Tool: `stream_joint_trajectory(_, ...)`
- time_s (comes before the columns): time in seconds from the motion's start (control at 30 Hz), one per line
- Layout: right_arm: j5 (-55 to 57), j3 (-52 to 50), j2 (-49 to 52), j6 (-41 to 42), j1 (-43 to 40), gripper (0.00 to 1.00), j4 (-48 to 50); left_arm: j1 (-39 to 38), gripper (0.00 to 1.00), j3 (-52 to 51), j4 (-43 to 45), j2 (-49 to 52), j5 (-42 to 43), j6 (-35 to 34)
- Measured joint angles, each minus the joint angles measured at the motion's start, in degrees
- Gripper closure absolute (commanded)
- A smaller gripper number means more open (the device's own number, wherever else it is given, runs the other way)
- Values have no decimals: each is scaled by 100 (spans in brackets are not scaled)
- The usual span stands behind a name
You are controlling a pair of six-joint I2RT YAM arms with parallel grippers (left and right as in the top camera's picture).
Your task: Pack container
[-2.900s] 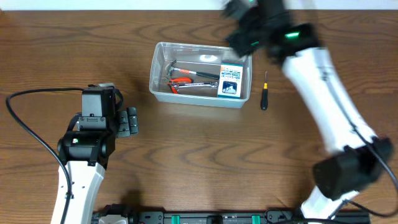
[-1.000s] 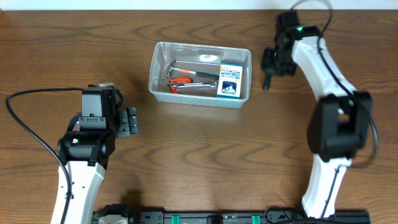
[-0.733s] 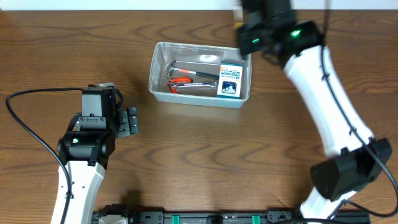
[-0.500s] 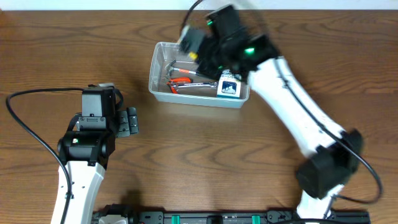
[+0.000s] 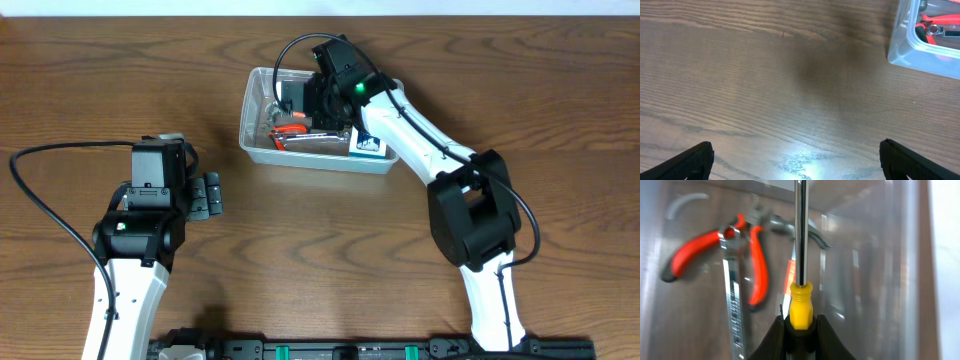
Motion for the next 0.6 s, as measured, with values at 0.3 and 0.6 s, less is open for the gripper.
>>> stream_joint_trajectory(0.3, 247, -2, 114, 601, 107, 20, 258, 0, 2, 0, -2, 0, 0, 0)
stream_joint_trajectory(0.6, 1902, 2, -964, 1884, 7, 1, -142, 0, 2, 0, -2, 0, -2, 0)
